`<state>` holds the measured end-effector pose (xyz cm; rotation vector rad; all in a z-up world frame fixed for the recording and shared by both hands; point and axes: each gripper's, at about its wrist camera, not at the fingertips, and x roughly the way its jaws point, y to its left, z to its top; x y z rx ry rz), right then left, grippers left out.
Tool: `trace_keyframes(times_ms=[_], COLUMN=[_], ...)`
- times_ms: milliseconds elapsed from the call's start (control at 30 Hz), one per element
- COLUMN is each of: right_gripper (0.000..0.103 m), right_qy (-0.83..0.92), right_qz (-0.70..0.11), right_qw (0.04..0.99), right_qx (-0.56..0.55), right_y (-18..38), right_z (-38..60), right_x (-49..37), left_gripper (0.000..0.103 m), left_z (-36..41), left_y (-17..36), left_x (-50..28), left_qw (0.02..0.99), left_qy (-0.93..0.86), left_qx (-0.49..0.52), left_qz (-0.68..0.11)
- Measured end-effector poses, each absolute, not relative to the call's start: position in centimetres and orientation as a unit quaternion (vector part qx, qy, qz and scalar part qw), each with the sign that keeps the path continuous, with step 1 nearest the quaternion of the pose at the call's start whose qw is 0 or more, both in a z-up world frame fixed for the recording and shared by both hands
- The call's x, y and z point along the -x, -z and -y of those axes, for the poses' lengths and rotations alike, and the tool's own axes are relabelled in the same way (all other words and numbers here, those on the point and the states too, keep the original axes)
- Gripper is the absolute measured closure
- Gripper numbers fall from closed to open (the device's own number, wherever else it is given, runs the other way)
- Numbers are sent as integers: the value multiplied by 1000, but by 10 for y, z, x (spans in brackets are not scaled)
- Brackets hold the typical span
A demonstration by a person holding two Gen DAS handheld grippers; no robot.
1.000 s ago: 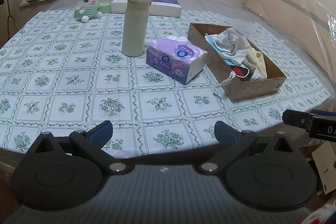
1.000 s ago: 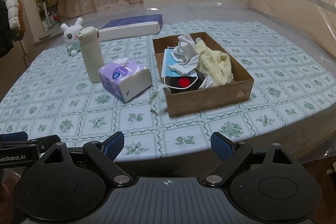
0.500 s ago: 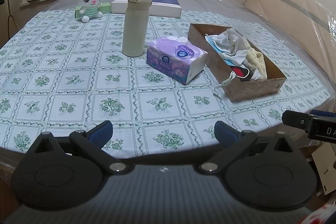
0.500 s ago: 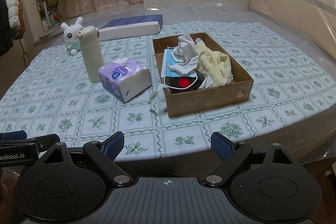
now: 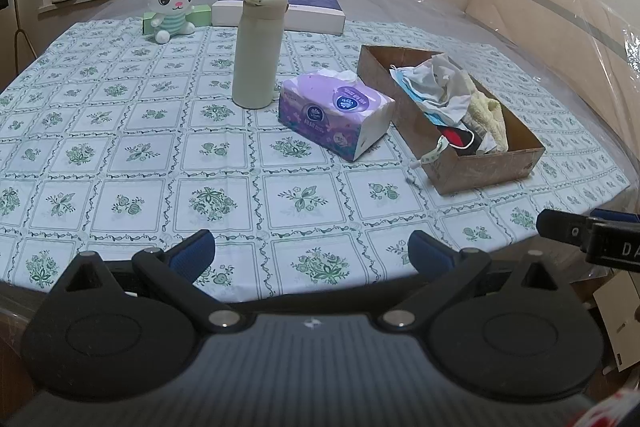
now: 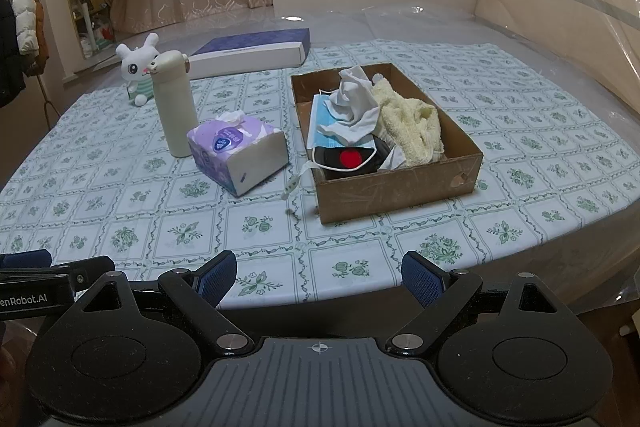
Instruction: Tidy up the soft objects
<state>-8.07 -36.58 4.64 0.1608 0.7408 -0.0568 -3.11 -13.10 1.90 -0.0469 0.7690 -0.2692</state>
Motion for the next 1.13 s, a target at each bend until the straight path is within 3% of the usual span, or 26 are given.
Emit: trace_keyframes(times_ms=[1133], right_gripper=[14], right_qy=[27], right_qz=[-364], right_qw=[928], right_qx=[-78], right_y=[-44], right_z=[364], right_x=[81], left_gripper=[1], left_z=[133], left_y=[-18], left_x=[35], left_qw=[921], left_qy=[140], left_qx=[20], left_qz=[-364])
